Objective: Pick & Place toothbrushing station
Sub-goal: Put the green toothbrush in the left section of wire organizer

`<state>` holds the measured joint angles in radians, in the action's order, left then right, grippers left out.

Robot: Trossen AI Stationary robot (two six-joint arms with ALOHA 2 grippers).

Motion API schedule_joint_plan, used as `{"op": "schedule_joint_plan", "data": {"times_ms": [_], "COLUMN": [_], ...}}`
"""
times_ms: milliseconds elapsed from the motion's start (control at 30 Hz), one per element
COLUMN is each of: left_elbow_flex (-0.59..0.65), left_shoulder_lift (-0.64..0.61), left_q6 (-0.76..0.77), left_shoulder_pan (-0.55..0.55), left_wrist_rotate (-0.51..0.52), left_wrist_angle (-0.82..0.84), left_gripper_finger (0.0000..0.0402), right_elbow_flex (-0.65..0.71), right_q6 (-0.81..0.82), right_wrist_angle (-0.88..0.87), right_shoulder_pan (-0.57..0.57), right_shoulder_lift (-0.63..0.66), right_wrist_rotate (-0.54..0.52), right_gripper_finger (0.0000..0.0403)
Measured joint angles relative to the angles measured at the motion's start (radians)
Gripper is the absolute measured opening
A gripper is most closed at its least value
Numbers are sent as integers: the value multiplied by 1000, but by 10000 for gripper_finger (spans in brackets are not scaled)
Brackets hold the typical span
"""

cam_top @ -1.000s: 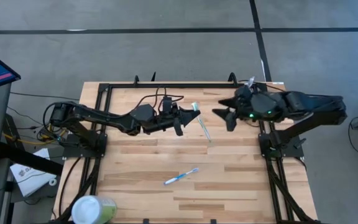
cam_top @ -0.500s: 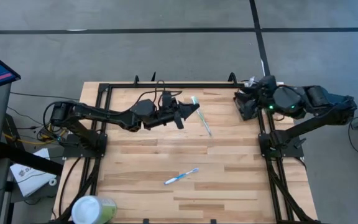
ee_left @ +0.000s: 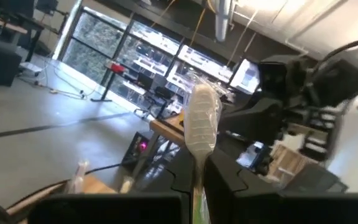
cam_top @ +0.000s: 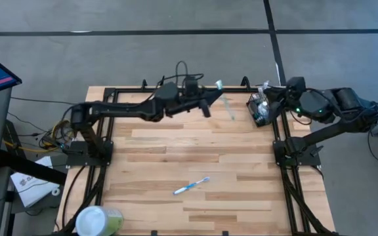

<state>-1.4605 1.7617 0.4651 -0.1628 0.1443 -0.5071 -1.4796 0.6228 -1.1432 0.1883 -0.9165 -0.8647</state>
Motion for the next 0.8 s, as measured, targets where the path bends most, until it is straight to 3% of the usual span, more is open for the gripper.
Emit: {"op": "schedule_joint_plan", "data": {"times_ms": [200, 533, 800], "left_elbow_flex": [-119, -238, -243], "left_shoulder_lift": [119, 182, 175], "left_q6": [-56, -115, -146], "left_shoulder_pan": [-55, -114, -114], "left_wrist_rotate": [-119, -499, -587], "left_wrist_angle": [15, 199, 248], "left_gripper_finger": [6, 6, 6], "right_elbow_flex": [0, -1, 0], "right_q6": [141, 182, 183], "right_wrist_angle": [-105, -147, -153], "right_shoulder_pan": [-33, -40, -40], "right_shoulder_lift": [45, 109, 105], "right_wrist_rotate": [17, 152, 190], "right_gripper_finger": [4, 1, 1]}}
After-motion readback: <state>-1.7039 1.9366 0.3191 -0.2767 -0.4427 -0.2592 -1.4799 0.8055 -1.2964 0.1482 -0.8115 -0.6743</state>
